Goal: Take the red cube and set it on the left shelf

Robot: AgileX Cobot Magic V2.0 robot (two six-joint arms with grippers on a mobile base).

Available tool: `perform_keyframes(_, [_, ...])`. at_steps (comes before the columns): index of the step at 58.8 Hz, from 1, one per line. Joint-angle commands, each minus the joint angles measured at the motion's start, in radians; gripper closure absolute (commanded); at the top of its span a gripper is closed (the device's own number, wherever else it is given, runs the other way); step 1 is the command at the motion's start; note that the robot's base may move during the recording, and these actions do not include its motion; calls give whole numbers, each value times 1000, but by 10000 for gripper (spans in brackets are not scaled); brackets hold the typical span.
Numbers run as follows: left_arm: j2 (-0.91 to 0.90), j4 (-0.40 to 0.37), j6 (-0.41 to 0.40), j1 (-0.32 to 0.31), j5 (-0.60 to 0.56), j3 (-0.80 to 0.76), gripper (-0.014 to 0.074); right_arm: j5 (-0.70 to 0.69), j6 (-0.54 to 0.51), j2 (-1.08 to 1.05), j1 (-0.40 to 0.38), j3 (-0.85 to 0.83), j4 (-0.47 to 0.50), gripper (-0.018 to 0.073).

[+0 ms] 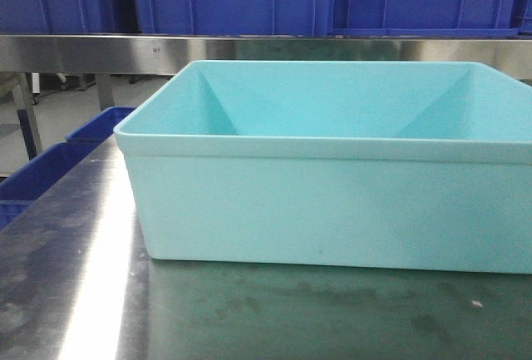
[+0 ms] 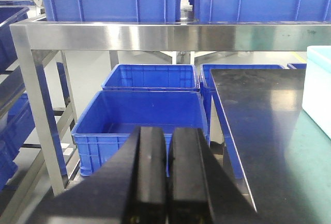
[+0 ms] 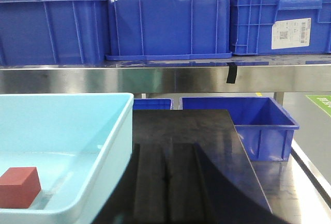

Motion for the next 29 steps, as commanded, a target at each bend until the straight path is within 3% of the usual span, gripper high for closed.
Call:
perform_keyframes(1, [-14, -9, -1, -4, -88, 23, 495, -84, -6, -22, -7, -17, -2, 503])
perform_keyframes(29, [-14, -3, -1, -4, -88, 23, 495, -84, -6, -22, -7, -17, -2, 503])
